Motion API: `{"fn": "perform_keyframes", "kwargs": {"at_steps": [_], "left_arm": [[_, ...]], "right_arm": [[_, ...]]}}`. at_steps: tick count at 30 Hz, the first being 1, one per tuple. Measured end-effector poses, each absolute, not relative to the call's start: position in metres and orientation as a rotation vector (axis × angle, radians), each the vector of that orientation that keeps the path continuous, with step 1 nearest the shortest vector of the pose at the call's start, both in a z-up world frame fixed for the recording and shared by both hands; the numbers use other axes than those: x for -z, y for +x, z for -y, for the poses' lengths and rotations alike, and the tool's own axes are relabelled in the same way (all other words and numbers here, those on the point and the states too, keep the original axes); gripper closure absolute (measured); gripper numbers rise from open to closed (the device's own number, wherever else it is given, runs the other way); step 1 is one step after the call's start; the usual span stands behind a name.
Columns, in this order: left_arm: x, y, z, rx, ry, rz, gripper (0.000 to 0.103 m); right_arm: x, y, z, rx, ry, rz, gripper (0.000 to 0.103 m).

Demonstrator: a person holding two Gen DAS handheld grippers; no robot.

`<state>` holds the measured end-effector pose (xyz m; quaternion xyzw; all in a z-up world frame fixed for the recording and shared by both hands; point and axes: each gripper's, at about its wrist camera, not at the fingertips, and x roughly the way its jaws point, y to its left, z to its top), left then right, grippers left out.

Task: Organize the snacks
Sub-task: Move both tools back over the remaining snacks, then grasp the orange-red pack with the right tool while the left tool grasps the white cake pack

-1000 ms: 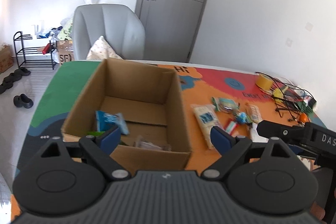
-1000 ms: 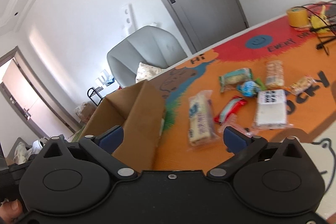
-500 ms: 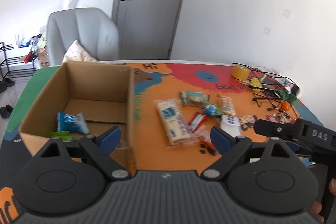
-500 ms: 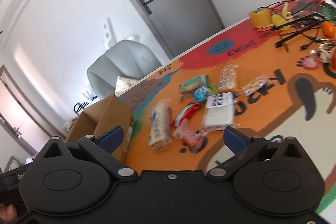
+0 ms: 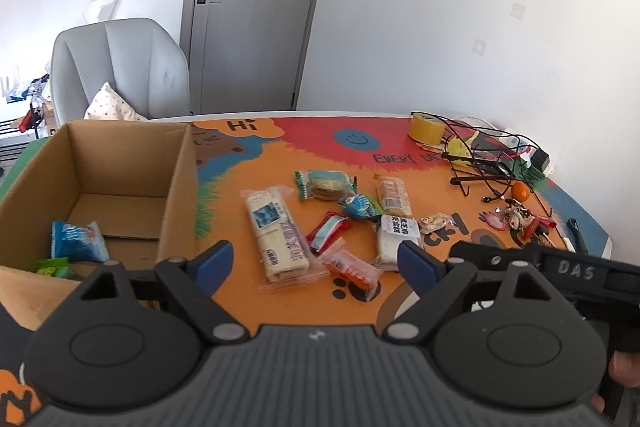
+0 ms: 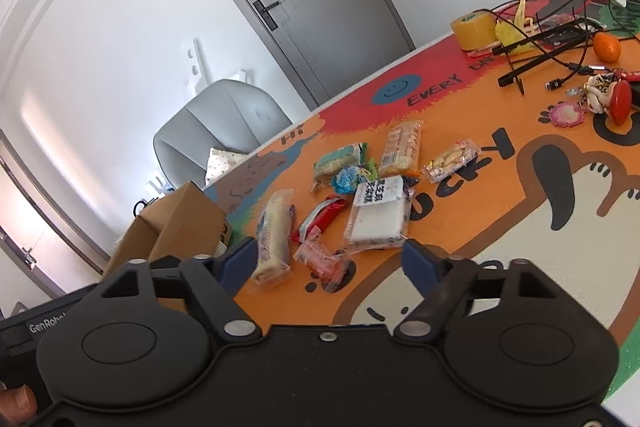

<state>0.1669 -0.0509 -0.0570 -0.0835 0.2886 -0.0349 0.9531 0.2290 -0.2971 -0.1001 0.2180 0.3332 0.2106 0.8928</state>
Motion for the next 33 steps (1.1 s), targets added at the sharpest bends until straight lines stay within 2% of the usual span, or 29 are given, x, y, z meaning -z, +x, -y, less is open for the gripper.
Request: {"fn": "perform_keyframes", "kwargs": {"at_steps": [4, 9, 15, 28, 30, 31, 33], "left_arm": [[0.065, 0.175, 0.056, 0.077, -0.159, -0.603, 0.021], [0.075, 0.184, 0.055, 0.071, -0.170, -0.626, 0.034], [0.086, 0.199, 0.056, 0.067, -0.174, -0.659, 0.040], [0.105, 0.228, 0.041, 0.012, -0.247, -0.681, 0.044], [0.108, 0.233, 0.041, 0.008, -0.246, -0.688, 0.044], [0.110, 0.235, 0.040, 0.006, -0.248, -0.691, 0.044], [0.113, 0.240, 0.040, -0.002, -0.251, -0.697, 0.044]], "right_arm": [[0.107, 0.234, 0.294, -0.459, 0.453, -0.710, 0.037], [0.114, 0.243, 0.286, -0.488, 0.448, -0.728, 0.046], [0.123, 0.256, 0.274, -0.525, 0.430, -0.750, 0.053], [0.143, 0.286, 0.243, -0.554, 0.382, -0.808, 0.059], [0.148, 0.289, 0.238, -0.554, 0.369, -0.819, 0.064], [0.151, 0.291, 0.237, -0.557, 0.364, -0.833, 0.073], [0.153, 0.291, 0.237, -0.559, 0.366, -0.825, 0.075]]}}
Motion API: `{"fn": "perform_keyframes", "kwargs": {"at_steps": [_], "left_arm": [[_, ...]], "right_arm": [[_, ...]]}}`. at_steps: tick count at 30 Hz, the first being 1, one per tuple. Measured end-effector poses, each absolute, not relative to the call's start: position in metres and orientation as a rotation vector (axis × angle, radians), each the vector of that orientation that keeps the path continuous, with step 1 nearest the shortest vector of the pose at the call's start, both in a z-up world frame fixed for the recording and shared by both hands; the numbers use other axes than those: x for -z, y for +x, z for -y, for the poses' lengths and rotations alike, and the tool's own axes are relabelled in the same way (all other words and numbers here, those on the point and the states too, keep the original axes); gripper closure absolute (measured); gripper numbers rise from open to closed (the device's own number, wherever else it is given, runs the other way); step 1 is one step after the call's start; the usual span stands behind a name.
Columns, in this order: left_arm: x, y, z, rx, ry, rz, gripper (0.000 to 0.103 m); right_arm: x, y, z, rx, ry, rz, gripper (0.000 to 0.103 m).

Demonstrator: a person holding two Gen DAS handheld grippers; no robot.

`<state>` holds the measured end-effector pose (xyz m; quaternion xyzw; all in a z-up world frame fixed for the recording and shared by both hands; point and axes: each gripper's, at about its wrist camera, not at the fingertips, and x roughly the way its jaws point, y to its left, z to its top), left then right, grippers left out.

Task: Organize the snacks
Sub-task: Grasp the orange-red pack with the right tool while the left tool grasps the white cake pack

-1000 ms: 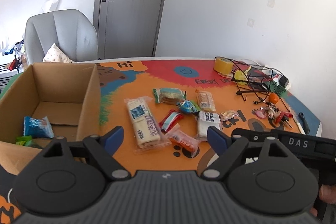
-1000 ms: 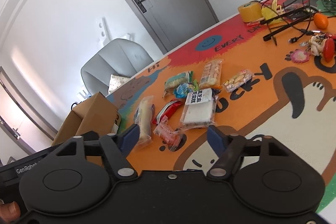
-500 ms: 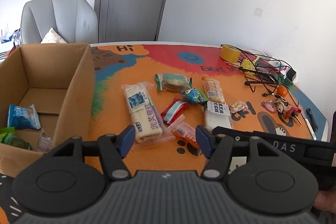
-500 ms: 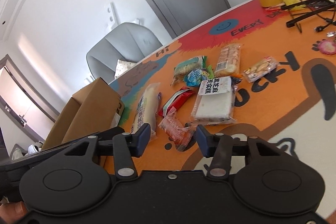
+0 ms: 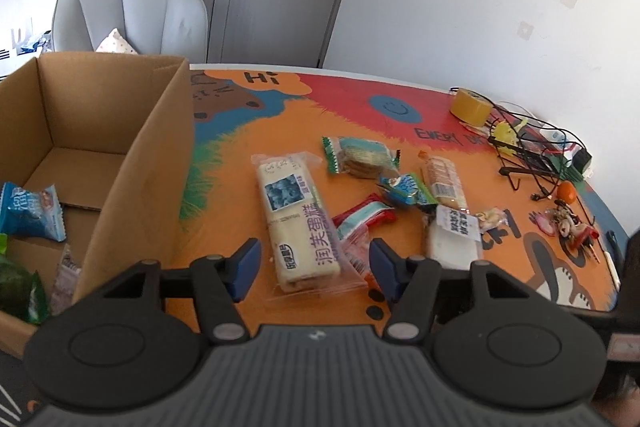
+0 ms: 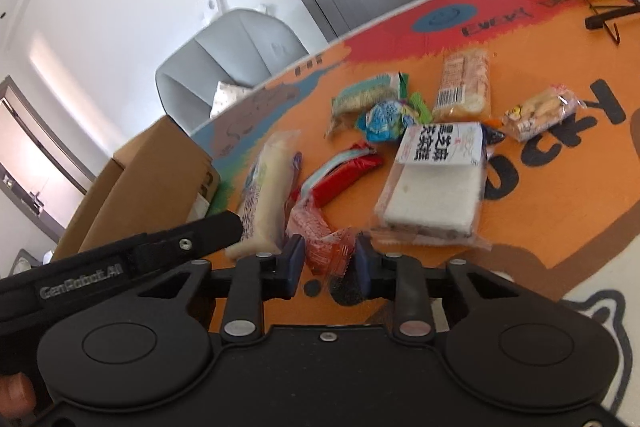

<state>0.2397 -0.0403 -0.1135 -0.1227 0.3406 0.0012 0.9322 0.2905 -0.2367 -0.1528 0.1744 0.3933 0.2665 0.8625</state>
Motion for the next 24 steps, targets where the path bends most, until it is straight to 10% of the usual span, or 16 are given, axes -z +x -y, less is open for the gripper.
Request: {"fn": "perform_keyframes", "kwargs": {"at_steps": [15, 24], "left_arm": [[0.141, 0.264, 0.053, -0.027, -0.202, -0.739, 0.055], [0.138, 0.250, 0.046, -0.011, -0.212, -0.749, 0.063]], "right_arm": [[0.156, 0.285, 0.260, -0.509, 0.405, -0.814, 0.079], [0.148, 0.279, 0.251, -0.510, 0.342, -0.823, 0.064]]}}
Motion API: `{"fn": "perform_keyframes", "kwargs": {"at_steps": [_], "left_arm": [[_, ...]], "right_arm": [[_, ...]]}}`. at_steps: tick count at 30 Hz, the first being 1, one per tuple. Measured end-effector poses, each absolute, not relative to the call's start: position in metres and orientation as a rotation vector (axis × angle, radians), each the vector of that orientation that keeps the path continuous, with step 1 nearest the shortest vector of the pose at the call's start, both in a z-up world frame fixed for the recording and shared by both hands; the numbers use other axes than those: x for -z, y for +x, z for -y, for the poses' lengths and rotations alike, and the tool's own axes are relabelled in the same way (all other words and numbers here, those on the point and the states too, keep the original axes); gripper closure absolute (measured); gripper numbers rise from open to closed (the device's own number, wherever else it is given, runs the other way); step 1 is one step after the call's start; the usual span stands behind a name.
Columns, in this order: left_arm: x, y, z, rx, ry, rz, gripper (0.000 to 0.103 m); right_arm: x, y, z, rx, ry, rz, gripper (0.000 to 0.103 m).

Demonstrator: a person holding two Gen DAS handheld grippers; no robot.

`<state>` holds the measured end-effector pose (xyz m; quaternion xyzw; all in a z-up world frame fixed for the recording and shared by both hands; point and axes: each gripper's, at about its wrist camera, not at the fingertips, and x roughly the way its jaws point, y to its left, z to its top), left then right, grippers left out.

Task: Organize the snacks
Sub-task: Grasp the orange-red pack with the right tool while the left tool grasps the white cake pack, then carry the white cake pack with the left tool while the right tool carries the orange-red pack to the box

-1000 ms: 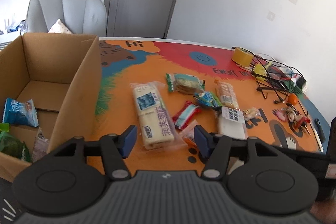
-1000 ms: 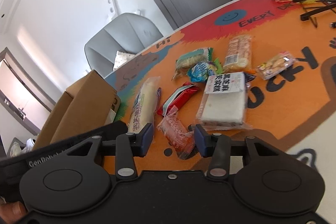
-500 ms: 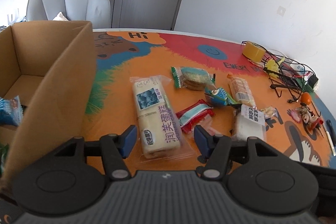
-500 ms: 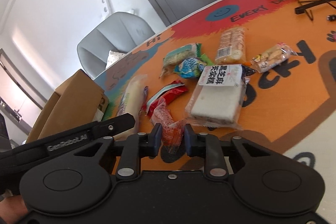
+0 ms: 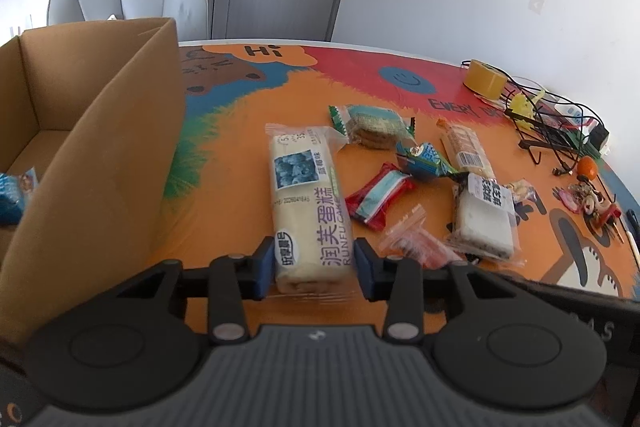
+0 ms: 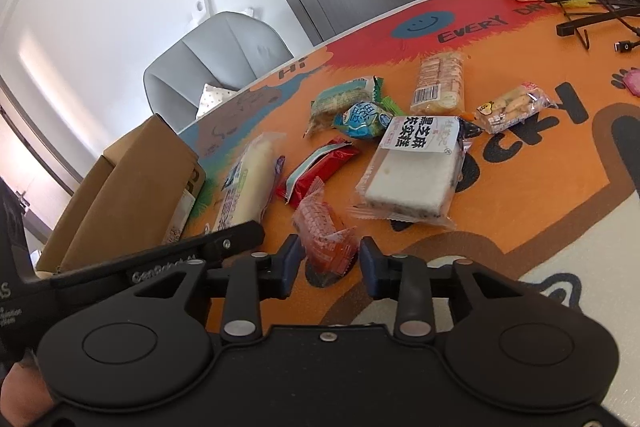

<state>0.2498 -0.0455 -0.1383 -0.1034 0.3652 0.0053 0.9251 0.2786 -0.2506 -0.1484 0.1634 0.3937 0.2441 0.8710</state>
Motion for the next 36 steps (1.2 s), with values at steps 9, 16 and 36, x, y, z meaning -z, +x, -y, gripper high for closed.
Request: {"fn": "perform_keyframes", "kwargs": {"at_steps": [9, 16, 36], "left_arm": [[0.131, 0.235, 0.042, -0.012, -0.203, -0.759, 0.063], [0.130, 0.236, 0.045, -0.016, -0.158, -0.777, 0.054], [0.139, 0.245, 0.047, -0.038, -0.139, -0.759, 0.068]], "right_arm": [[0.149, 0.291, 0.246, -0.483, 0.356, -0.793, 0.041], [0.152, 0.290, 0.239, -0.490, 0.327, -0.778, 0.053], [0.150, 0.276, 0.234, -0.487, 0.185, -0.754, 0.073]]}}
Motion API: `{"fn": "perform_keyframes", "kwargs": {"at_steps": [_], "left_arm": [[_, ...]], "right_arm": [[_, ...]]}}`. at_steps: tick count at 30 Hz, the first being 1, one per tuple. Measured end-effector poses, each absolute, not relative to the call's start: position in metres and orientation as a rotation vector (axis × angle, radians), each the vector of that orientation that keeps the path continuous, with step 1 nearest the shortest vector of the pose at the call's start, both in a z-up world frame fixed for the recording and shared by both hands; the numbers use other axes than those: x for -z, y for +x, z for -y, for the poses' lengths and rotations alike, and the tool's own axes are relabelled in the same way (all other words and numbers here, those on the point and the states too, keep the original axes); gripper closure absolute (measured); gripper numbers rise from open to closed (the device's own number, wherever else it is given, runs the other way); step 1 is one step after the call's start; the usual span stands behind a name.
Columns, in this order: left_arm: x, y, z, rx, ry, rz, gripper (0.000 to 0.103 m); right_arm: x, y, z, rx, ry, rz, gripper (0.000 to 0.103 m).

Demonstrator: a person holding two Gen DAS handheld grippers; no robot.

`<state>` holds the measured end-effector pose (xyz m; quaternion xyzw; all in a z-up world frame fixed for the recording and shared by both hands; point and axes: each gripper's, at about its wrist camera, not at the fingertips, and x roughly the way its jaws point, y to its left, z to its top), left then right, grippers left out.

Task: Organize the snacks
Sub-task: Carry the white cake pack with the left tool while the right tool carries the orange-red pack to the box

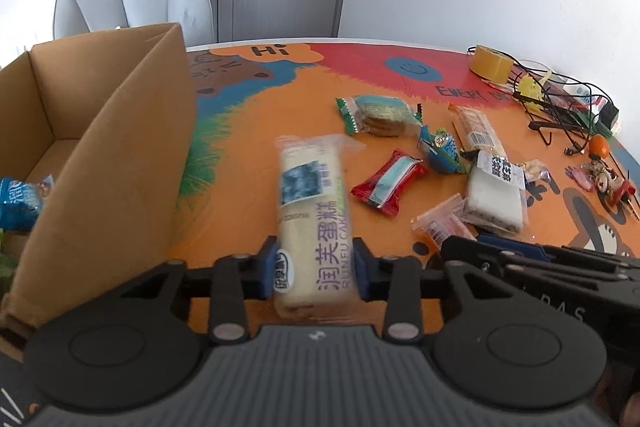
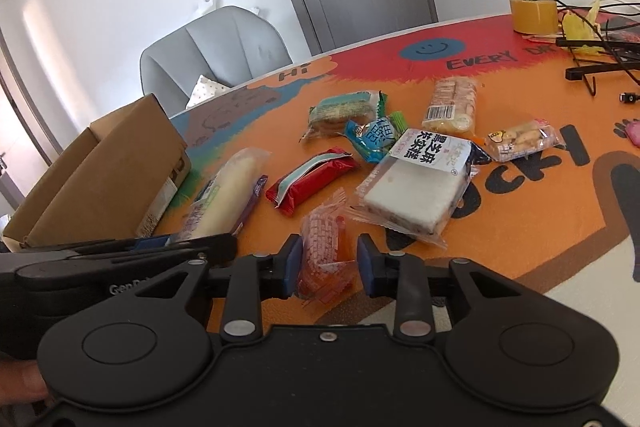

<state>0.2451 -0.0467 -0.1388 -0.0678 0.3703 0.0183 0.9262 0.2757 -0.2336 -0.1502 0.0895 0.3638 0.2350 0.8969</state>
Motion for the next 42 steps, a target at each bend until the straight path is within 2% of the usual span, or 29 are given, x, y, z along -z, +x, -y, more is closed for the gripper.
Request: {"fn": "perform_keyframes", "kwargs": {"at_steps": [2, 12, 22, 27, 30, 36, 38, 41, 42], "left_arm": [[0.136, 0.241, 0.047, -0.032, -0.142, -0.751, 0.071], [0.115, 0.218, 0.050, 0.007, -0.153, -0.710, 0.084], [0.108, 0.201, 0.054, 0.038, -0.140, -0.726, 0.086], [0.112, 0.203, 0.060, 0.020, -0.103, -0.746, 0.075], [0.118, 0.209, 0.062, 0.007, -0.096, -0.763, 0.056], [0.135, 0.219, 0.064, -0.010, -0.076, -0.796, 0.055], [0.140, 0.220, 0.064, -0.015, -0.062, -0.789, 0.058], [0.140, 0.222, 0.063, -0.013, -0.069, -0.776, 0.072], [0.139, 0.222, 0.059, -0.012, -0.090, -0.777, 0.074]], "right_arm": [[0.149, 0.274, 0.237, -0.489, 0.210, -0.768, 0.077], [0.132, 0.256, 0.246, -0.498, 0.271, -0.741, 0.078], [0.124, 0.242, 0.251, -0.496, 0.264, -0.723, 0.077], [0.130, 0.241, 0.256, -0.486, 0.274, -0.735, 0.077], [0.132, 0.242, 0.258, -0.479, 0.277, -0.739, 0.077], [0.138, 0.246, 0.262, -0.473, 0.285, -0.751, 0.077], [0.140, 0.247, 0.262, -0.475, 0.290, -0.756, 0.077], [0.142, 0.248, 0.260, -0.480, 0.294, -0.761, 0.077], [0.142, 0.249, 0.259, -0.483, 0.295, -0.761, 0.077]]}}
